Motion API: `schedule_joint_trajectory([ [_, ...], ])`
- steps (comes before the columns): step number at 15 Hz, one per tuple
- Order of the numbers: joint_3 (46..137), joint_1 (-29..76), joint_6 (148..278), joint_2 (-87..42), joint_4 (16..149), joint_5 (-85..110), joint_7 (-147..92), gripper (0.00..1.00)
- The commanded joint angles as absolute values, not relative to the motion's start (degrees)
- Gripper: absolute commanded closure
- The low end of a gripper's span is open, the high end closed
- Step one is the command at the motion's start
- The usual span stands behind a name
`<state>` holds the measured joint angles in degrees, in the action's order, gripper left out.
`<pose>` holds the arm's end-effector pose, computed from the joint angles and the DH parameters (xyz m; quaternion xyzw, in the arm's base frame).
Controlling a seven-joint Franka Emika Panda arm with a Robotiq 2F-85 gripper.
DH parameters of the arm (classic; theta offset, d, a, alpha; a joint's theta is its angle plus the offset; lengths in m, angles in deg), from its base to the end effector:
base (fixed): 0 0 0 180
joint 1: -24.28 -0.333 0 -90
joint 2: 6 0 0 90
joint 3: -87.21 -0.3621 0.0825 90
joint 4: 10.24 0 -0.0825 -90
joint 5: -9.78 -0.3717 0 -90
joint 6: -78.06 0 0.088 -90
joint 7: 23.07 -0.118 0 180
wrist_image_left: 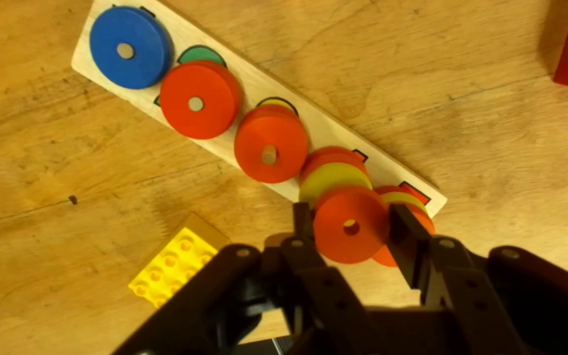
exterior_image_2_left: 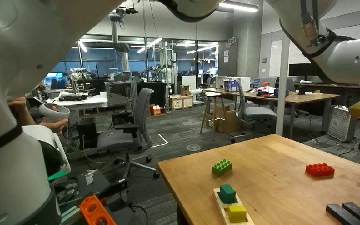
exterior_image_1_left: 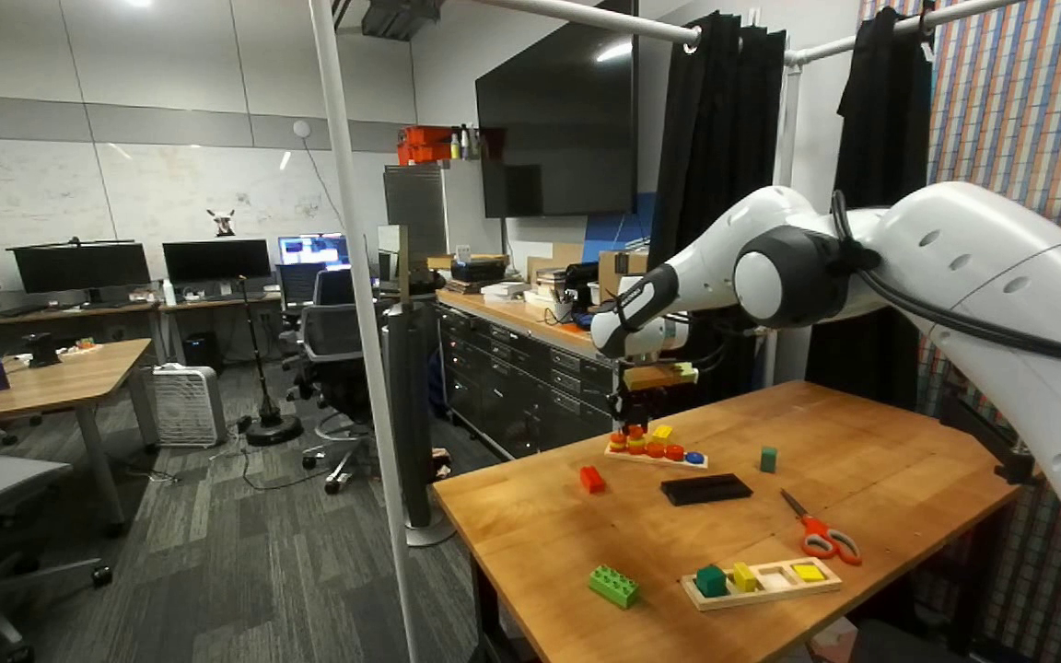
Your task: Put the orange rings on the wooden board
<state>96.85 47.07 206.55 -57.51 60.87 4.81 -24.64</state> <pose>0.6913 -0.3876 0.2603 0.9572 -0.2822 0.0474 0.0426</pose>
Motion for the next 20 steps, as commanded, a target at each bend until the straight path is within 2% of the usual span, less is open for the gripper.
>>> schedule_joint_trajectory([
  [1,96.70,47.81,204.59,-59.45,57.42,4.26,-24.65,0.82],
  [11,97.04,48.11,203.33,-60.45,56.51,4.39,-25.17,0.82],
  [12,97.13,48.01,203.48,-60.53,56.47,4.39,-25.49,0.32],
  [13,97.12,48.02,203.33,-60.56,56.40,4.39,-25.55,0.31],
  [14,97.24,47.86,203.40,-60.54,56.59,4.55,-25.65,0.26],
  [17,97.30,47.40,204.16,-59.37,58.03,4.87,-25.83,0.02],
  [20,97.83,45.43,207.12,-54.45,63.25,5.95,-25.86,0.00],
])
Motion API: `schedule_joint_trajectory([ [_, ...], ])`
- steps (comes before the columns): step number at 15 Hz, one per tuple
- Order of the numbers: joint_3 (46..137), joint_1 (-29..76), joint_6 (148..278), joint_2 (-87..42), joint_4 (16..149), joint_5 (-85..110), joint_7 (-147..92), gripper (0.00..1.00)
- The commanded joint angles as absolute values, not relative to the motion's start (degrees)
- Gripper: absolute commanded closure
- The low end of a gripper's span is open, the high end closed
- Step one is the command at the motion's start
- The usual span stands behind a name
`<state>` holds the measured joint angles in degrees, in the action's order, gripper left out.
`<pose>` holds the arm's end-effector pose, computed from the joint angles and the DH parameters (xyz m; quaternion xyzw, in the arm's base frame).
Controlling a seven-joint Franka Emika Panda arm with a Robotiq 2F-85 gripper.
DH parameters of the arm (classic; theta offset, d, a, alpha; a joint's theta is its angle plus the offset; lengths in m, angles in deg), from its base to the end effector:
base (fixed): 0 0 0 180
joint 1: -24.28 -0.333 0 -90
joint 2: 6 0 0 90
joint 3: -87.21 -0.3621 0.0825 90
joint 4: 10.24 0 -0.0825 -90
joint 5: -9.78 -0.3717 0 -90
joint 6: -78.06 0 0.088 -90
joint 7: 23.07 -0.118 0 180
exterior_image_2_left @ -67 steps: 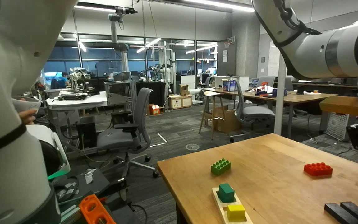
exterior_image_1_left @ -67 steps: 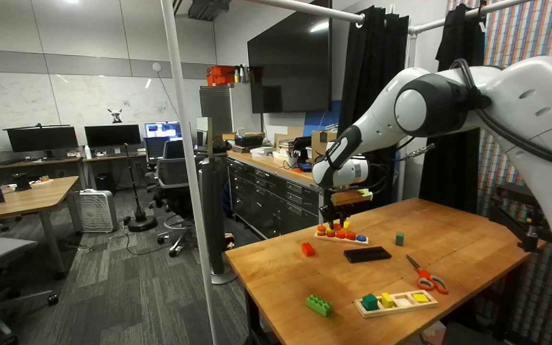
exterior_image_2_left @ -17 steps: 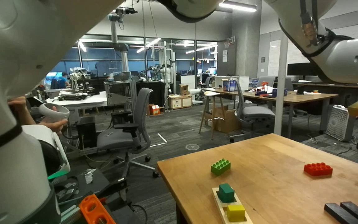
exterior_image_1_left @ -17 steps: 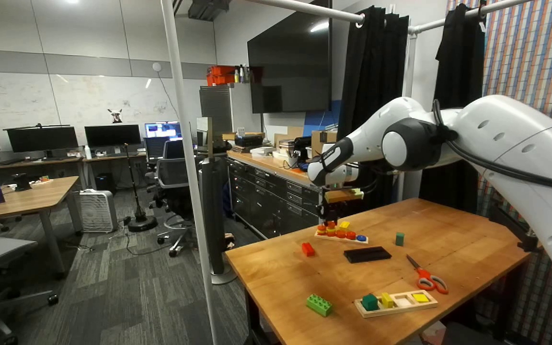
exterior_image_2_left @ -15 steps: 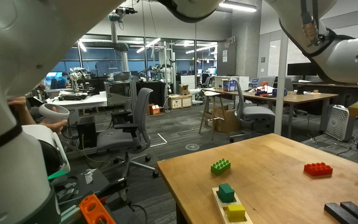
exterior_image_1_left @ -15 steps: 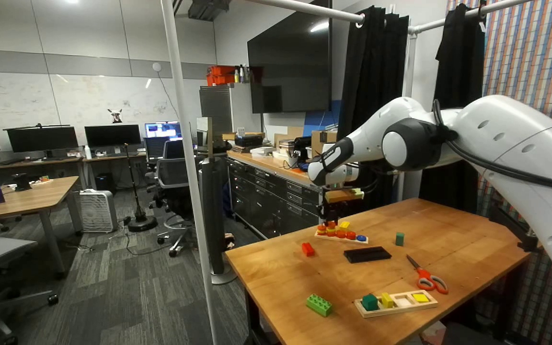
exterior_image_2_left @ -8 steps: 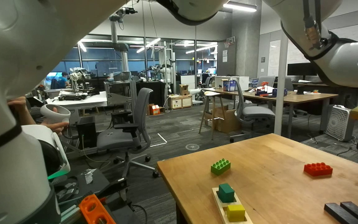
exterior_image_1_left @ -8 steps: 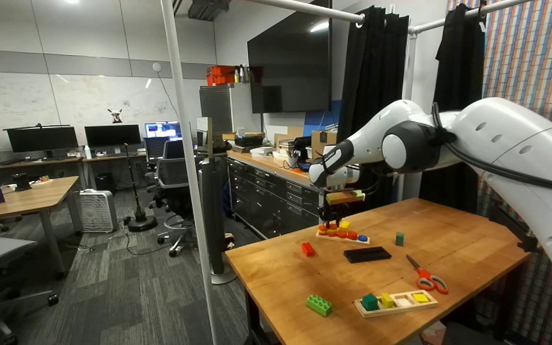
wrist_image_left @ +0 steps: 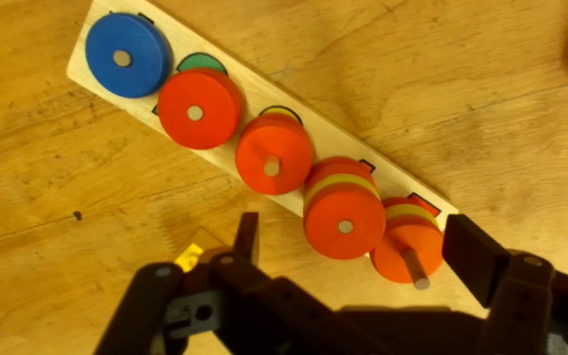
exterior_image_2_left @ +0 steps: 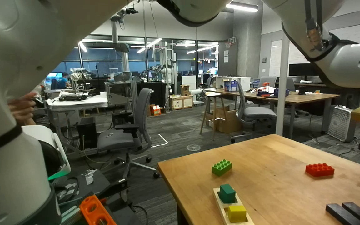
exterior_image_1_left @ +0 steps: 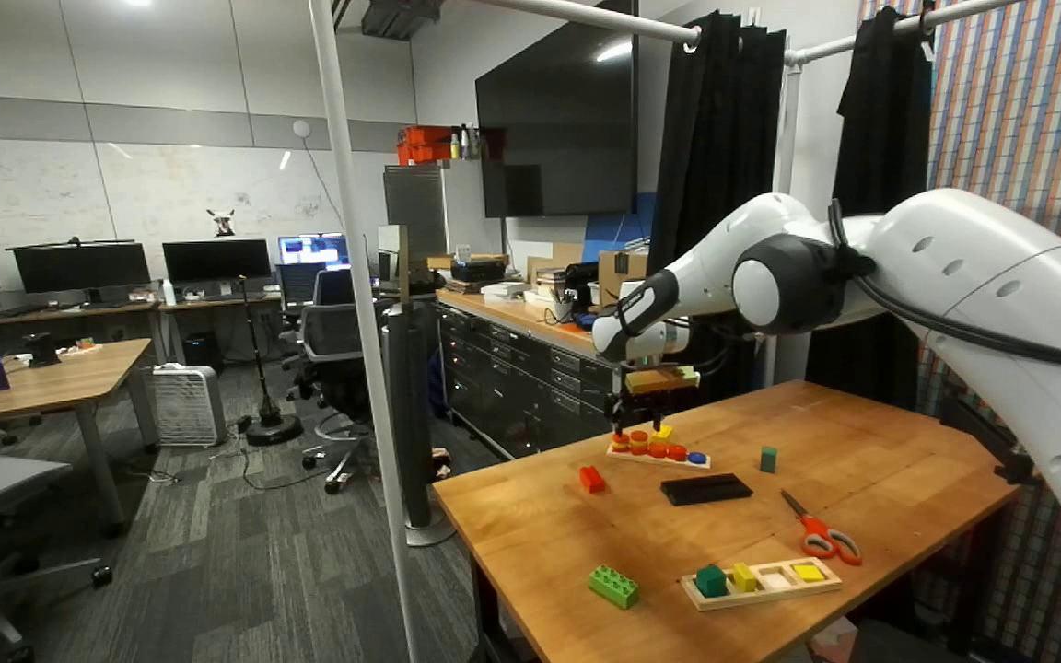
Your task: Put the orange rings on the wooden board
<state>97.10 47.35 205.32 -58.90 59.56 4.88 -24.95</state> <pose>0.6898 -0.3927 0.2498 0.9563 -0.2869 0.0358 0.0431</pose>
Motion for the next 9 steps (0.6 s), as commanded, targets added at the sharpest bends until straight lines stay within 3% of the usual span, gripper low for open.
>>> schedule_joint_trajectory([
  [1,98.05,44.69,207.88,-52.96,64.69,6.40,-25.97,0.00],
  [9,97.80,39.70,210.22,-32.83,85.76,7.26,-24.81,0.00],
])
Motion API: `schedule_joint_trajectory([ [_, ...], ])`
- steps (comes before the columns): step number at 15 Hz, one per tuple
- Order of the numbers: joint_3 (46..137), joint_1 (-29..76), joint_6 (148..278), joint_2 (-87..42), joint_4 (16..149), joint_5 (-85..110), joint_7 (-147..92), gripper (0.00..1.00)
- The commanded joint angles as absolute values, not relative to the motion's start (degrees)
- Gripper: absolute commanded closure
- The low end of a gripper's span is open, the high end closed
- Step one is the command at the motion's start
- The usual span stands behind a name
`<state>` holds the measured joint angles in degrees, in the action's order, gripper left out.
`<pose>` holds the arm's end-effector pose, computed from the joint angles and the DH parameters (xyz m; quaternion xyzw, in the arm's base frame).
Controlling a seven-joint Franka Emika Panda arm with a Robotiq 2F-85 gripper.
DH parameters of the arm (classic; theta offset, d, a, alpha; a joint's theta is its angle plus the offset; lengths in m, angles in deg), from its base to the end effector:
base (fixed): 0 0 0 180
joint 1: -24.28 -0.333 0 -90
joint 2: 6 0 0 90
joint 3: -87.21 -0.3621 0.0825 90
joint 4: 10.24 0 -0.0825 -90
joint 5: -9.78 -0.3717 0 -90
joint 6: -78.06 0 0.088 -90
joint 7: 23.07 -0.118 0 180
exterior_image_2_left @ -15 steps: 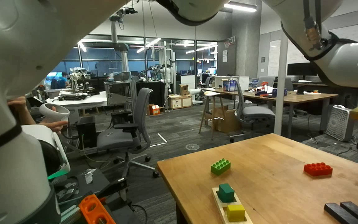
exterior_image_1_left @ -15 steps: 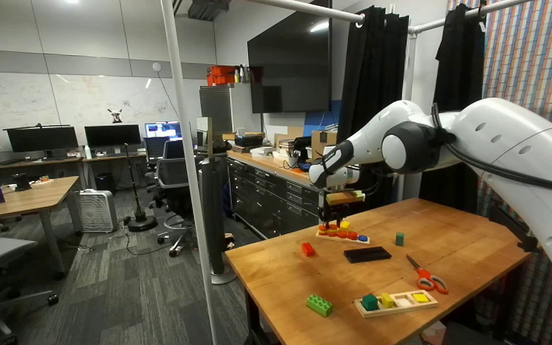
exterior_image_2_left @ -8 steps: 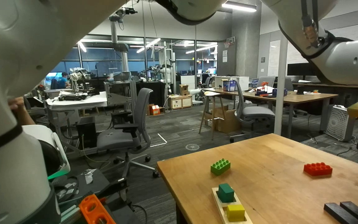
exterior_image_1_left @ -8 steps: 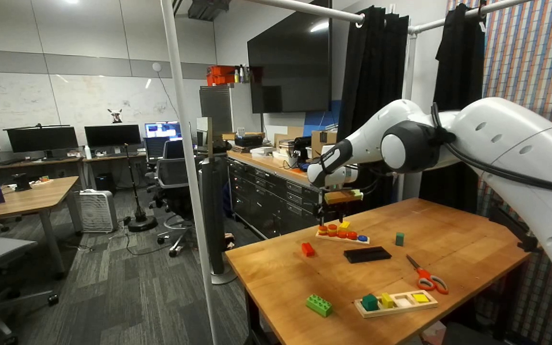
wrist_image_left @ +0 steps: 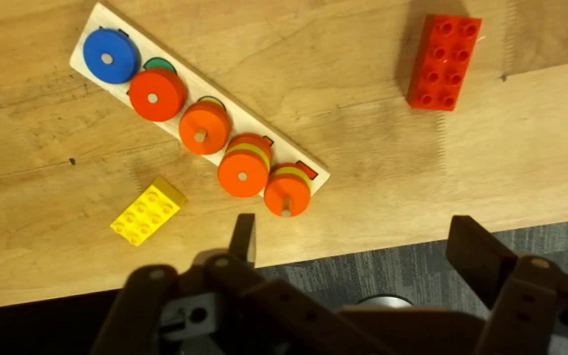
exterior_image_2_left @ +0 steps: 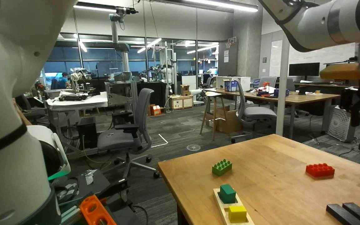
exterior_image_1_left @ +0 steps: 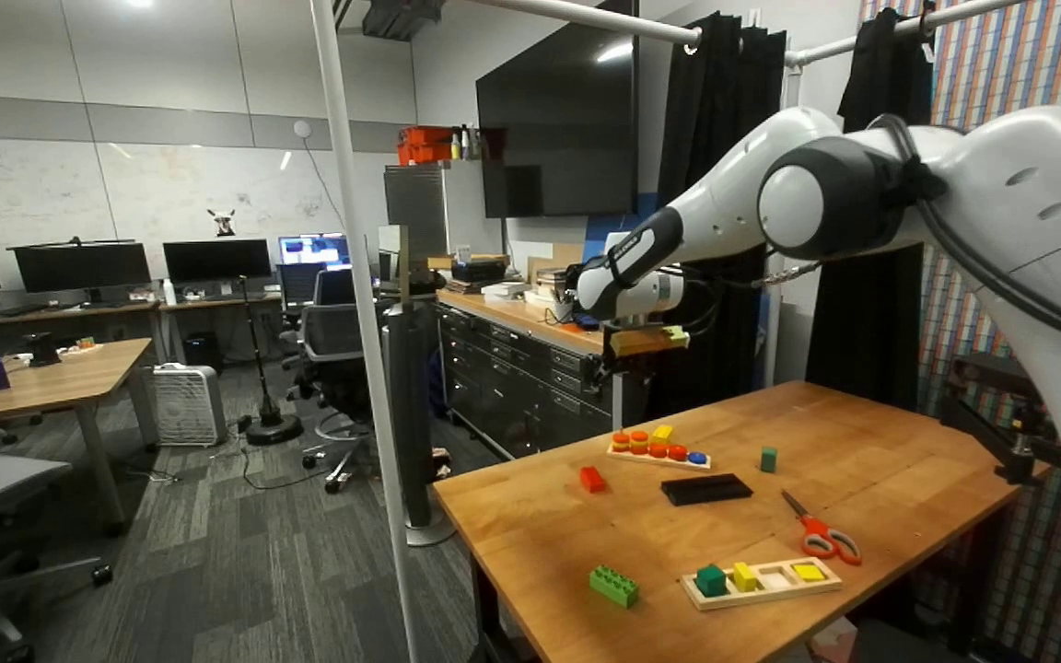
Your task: Put the orange rings on the wooden board
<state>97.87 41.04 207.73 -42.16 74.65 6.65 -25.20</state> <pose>0.6757 -0.3157 0.3580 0.9649 -0.2481 0.0719 0.0476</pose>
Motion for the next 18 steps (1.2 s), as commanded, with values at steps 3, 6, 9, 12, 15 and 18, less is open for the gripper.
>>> schedule_joint_trajectory([
  [3,97.15,38.88,210.14,-25.97,93.68,6.99,-23.12,0.00],
  [6,96.77,38.04,210.42,-18.88,102.14,6.82,-21.39,0.00],
  [9,96.79,37.08,212.16,-11.45,110.93,7.14,-19.97,0.00],
  [12,96.96,36.45,214.76,-3.40,120.11,7.42,-18.60,0.00],
  [15,97.30,36.34,216.89,5.48,129.69,8.09,-18.21,0.00],
  [18,98.00,36.49,216.99,14.65,138.74,6.98,-15.46,0.00],
])
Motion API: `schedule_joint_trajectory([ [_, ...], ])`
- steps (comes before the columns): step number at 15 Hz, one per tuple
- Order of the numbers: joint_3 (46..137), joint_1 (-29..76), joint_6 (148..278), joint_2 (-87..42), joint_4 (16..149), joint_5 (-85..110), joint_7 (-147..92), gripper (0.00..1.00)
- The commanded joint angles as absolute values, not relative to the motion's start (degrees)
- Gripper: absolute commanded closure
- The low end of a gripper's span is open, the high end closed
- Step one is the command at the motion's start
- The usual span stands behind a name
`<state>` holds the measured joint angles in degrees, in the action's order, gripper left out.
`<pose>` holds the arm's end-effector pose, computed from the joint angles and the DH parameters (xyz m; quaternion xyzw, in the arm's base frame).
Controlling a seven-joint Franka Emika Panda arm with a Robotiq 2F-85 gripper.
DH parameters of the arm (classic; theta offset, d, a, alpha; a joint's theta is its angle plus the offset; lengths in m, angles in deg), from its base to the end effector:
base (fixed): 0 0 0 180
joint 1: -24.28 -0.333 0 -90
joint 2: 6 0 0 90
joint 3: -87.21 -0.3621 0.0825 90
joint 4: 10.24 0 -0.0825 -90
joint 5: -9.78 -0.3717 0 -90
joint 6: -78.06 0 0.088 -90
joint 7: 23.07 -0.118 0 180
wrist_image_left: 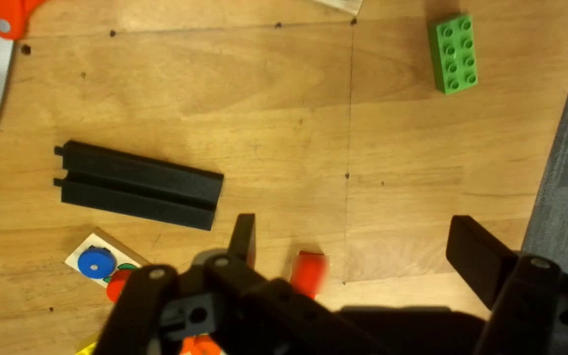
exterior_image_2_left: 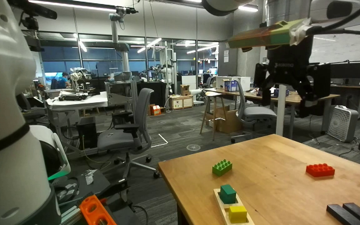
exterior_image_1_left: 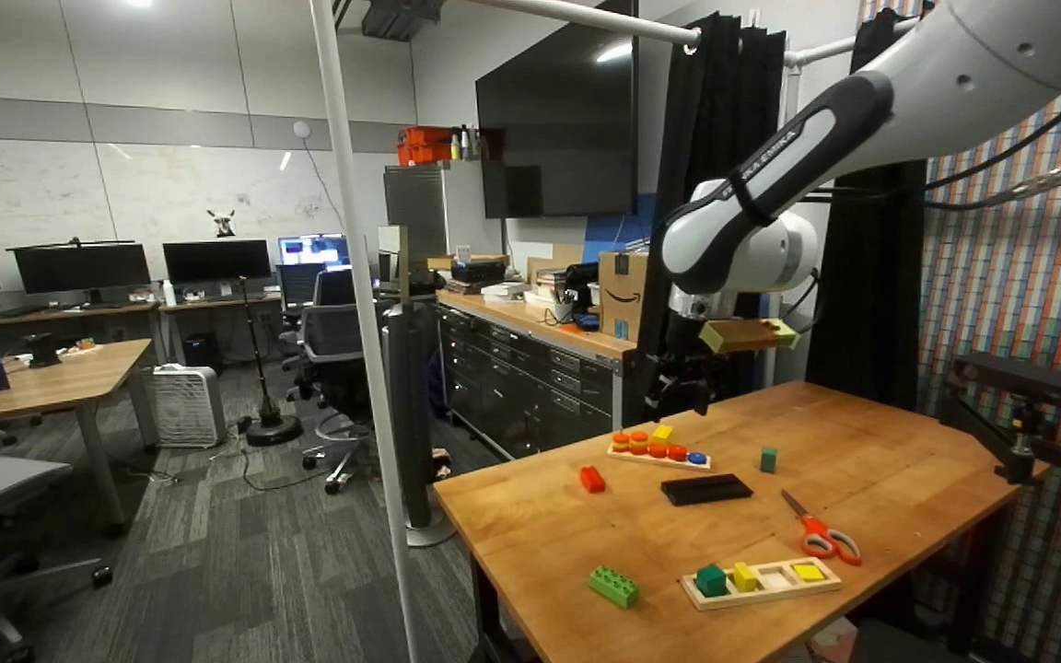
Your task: Put the orange rings on the wooden board
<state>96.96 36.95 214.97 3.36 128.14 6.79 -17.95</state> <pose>0.4313 -0.1787 0.4279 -0.9830 0.1674 -0.0732 0.0159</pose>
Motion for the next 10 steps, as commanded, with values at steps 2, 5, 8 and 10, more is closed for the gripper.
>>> schedule_joint_trajectory([
  [2,98.80,36.38,214.95,20.77,143.81,6.68,-13.22,0.00],
  [5,98.64,36.30,209.07,29.77,149.11,7.58,-11.72,0.00],
  [8,96.25,36.36,197.83,36.49,147.48,8.01,-15.27,0.00],
  [10,94.56,36.32,192.50,40.80,147.57,7.98,-17.68,0.00],
])
